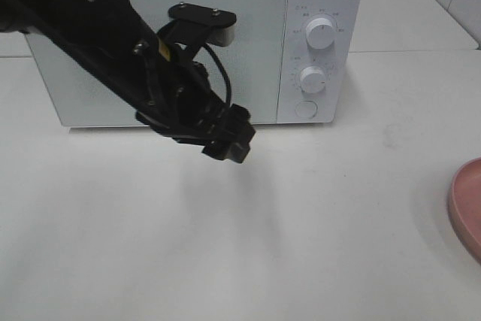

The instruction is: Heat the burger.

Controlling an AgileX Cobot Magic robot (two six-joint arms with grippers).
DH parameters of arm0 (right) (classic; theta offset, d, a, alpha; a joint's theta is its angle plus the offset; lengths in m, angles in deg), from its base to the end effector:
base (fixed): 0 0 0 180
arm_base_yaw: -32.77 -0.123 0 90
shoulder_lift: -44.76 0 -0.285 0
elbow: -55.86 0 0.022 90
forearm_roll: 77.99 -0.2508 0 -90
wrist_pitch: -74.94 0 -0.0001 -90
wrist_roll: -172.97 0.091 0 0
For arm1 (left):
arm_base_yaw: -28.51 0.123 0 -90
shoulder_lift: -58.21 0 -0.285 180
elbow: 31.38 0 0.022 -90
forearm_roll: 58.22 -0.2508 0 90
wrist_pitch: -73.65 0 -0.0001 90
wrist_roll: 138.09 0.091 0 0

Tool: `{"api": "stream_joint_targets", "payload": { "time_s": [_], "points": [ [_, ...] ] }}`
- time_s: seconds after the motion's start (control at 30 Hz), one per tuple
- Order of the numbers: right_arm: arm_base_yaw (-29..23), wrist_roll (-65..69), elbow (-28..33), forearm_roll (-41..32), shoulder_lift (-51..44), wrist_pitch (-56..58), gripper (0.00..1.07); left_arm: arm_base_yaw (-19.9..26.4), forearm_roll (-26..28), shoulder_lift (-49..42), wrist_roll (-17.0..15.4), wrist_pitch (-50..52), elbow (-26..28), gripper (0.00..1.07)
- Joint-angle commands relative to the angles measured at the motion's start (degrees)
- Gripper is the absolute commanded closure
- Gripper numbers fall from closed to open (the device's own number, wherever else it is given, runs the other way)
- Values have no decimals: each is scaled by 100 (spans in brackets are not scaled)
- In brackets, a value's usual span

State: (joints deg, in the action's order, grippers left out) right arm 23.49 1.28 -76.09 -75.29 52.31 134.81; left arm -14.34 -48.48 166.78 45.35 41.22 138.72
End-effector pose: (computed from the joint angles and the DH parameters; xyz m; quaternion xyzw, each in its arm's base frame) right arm -0.0053 -0.0046 0.2811 -0.0063 0.8453 0.0583 0.5310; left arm 0.2629 -0.2551 0.2140 0.3258 0.9096 -0.1428 0.2147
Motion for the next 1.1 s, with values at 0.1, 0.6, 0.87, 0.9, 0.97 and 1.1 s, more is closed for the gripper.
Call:
{"api": "stream_joint_targets", "payload": {
  "time_s": [0.1, 0.6, 0.87, 0.9, 0.97, 1.1],
  "points": [
    [40, -63, 11, -11, -149, -46, 32, -11, -1438, -441, -957, -1495, 52, 13],
    [40, -63, 11, -11, -149, -46, 32, 1902, -607, -1467, -264, -3117, 52, 12],
    [40, -57, 11, -11, -149, -46, 32, 3329, -607, -2229, 69, -3736, 52, 12],
    [40, -57, 11, -11, -149, -46, 32, 3443, -596, -2303, 120, -3787, 52, 12],
    [40, -57, 11, -11, -149, -46, 32, 3678, -544, -2487, 143, -3833, 52, 12],
    [40, -57, 11, -11, -149, -46, 32, 3976, -533, -2756, 143, -3867, 52, 12]
  ]
}}
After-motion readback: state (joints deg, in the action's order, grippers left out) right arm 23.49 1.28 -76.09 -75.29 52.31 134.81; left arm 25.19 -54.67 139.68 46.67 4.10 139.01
